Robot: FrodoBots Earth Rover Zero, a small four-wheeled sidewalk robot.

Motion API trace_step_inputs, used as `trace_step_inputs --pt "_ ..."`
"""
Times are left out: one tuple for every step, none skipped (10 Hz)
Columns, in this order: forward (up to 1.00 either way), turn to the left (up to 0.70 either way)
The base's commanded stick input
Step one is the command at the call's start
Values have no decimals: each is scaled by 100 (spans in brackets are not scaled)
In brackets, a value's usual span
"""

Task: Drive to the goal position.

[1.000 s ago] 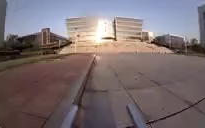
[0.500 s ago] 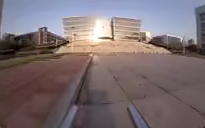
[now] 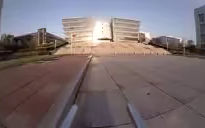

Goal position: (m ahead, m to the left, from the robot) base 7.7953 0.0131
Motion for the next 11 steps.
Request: trace_step_inputs --pt "70 0" --pt "70 0" --pt "70 0" --pt "70 0" --pt "70 0" --pt "70 0" --pt "70 0" --pt "70 0" --pt "70 0" --pt "70 0" --pt "70 0"
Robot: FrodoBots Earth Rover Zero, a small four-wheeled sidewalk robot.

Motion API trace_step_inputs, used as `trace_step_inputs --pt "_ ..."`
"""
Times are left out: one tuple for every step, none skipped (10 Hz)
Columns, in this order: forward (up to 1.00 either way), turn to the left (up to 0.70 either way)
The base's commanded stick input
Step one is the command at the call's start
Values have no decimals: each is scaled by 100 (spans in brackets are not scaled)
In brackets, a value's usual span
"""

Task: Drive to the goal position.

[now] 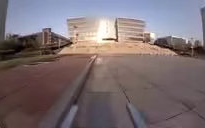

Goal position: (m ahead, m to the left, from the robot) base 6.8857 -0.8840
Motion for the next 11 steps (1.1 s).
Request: trace_step_inputs --pt "70 0" --pt "70 0" --pt "70 -2" --pt "70 -12" --pt "70 -14" --pt "70 -14" --pt "70 -14" --pt "70 -14" --pt "70 -14" --pt "70 -14" --pt "70 -14"
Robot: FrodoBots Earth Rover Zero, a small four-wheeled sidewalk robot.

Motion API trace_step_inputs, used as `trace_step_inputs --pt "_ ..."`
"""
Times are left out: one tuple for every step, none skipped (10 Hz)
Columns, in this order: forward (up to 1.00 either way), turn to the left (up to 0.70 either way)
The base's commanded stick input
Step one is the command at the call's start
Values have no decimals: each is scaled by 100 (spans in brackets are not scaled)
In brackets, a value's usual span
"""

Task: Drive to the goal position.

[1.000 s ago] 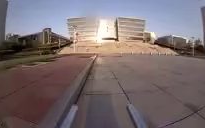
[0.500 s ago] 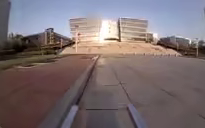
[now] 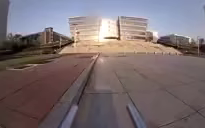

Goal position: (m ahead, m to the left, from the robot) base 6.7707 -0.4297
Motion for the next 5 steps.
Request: trace_step_inputs --pt "70 -14" --pt "70 -14" --pt "70 -14" --pt "70 -14" --pt "70 -14"
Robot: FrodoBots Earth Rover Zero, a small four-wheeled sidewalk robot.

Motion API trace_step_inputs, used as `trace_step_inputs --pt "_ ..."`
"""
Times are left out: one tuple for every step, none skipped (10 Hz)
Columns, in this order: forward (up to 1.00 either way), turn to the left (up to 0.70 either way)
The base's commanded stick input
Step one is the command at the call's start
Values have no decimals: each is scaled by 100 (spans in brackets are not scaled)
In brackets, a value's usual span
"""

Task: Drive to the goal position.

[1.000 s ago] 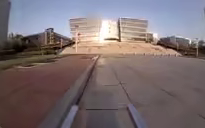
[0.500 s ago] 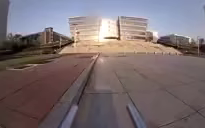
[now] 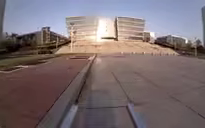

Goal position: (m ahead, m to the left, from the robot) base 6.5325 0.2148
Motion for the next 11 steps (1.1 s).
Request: trace_step_inputs --pt "70 -14" --pt "70 -14" --pt "70 -14" --pt "70 -14" --pt "70 -14" --pt "70 -14" --pt "70 -14" --pt "70 -14" --pt "70 -14" --pt "70 -14" --pt "70 -14"
